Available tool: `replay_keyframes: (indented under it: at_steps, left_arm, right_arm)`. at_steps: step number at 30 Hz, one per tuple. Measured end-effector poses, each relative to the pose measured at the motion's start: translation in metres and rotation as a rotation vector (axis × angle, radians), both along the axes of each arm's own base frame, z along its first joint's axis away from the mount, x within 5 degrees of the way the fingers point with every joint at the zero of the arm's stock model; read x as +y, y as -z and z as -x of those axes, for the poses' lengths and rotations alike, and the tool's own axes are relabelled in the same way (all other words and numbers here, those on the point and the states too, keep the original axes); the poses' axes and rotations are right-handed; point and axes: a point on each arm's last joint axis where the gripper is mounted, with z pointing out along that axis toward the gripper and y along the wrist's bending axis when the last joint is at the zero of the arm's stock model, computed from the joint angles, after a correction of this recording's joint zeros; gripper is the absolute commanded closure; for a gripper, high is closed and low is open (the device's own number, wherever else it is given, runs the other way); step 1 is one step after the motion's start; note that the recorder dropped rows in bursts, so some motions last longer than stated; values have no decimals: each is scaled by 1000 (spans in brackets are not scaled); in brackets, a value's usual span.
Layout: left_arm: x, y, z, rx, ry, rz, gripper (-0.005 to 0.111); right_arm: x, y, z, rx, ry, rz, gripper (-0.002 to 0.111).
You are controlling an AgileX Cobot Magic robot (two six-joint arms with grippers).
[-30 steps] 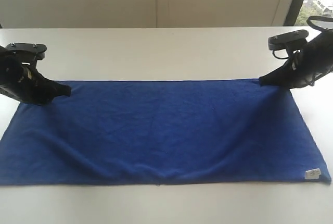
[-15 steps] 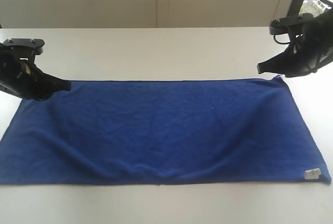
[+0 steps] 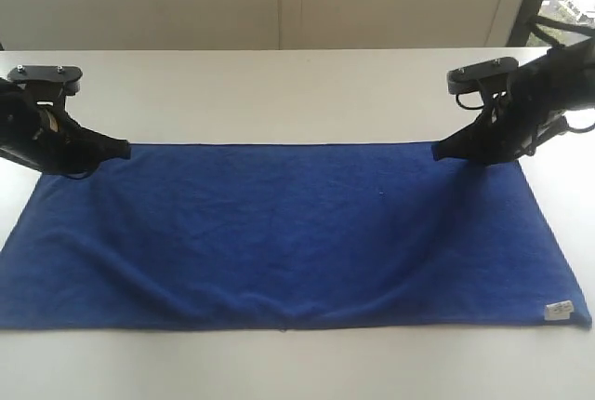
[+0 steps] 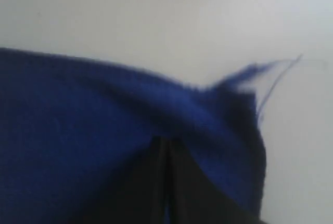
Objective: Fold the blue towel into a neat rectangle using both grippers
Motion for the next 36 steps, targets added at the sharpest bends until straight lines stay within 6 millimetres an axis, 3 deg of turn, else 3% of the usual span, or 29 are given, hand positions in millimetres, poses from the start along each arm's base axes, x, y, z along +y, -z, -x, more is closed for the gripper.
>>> replay_keyframes:
  at_steps: [7,13,21,26,30,36]
  left_arm:
    - [-4,15,-6,-22,2,36,107]
    - [-12,25,-19,-143,11,144,107]
    - [-12,22,-22,-134,-12,147,107]
    - [-6,-3,-13,-101,-43,105,107]
    - [2,-41,2,-84,-60,42,107]
    - [15,-85,33,-13,-52,-84,107]
  right_arm:
    - [-14,10,-9,-74,13,-26,108]
    - [-31,15,-11,-110,40,-35,108]
    - [-31,12,-12,-118,37,-31,108]
    - [-34,-4,-2,-64,84,-21,108]
    - [-34,-50,9,-111,122,-19,108]
    - [-32,-97,39,-182,151,-30,108]
